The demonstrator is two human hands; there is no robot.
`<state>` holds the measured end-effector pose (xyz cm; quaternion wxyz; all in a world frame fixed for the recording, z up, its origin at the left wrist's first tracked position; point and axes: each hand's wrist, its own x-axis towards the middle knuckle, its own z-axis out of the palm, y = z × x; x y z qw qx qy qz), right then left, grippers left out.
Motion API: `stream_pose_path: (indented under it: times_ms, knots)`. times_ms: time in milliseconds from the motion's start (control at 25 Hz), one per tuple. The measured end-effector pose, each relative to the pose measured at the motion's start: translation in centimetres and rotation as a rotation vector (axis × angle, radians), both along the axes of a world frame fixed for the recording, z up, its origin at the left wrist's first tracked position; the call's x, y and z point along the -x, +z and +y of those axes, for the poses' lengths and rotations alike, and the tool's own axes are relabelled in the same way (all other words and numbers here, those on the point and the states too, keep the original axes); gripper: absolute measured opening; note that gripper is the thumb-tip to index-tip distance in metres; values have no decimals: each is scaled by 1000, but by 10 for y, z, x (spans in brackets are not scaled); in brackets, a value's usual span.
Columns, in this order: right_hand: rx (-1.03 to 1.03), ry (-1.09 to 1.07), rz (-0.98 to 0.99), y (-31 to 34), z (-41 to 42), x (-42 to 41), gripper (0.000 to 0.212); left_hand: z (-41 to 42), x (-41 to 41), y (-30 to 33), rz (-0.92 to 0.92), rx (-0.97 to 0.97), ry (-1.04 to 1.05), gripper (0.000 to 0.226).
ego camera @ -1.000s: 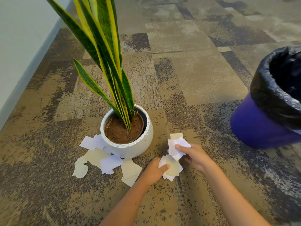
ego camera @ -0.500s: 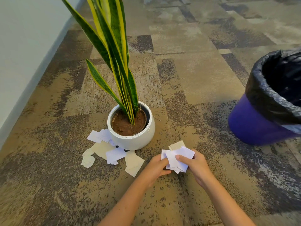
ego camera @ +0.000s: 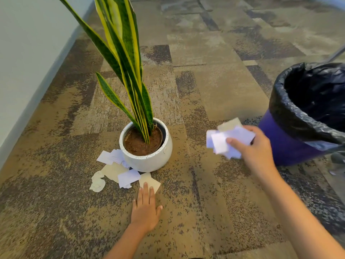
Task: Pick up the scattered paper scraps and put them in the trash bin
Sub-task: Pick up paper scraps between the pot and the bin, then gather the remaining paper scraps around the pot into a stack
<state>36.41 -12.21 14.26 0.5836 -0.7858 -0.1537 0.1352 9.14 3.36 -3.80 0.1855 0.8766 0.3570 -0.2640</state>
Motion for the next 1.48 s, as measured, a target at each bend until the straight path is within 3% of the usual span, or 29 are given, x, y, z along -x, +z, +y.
stream_pose_path:
  times_ms: [160,280,400,520,680,920,1080,1160,1320,1480]
  knots:
    - [-16,-267,-365,85,-12,-81,33,3,-1,0,50,32,-14,77]
    - [9,-468,-442,125,-35,-148,25,6,-4,3,87,50,-30,78]
    - [285,-483,-432,125,-60,-192,22,7,-12,9,148,40,-43,80]
    - [646,-446,-407,103,-79,-205,43,6,-19,12,203,17,-63,80]
    - [843,-340,-334,87,-84,-199,55,7,-24,11,231,14,-57,80]
    - [721,-339,-246,90,-70,-190,52,5,-27,10,214,15,-60,79]
    - [524,-510,-571,102,-41,-154,24,4,-25,11,199,-6,-72,77]
    - [370,-524,-791,99,-21,-123,21,3,-23,11,174,-18,-74,77]
    - [156,-328,-1057,57,22,-48,9,1,-16,11,62,-47,-46,77]
    - [258,119,-973,-21,51,20,5,3,-5,11,-106,-108,-21,67]
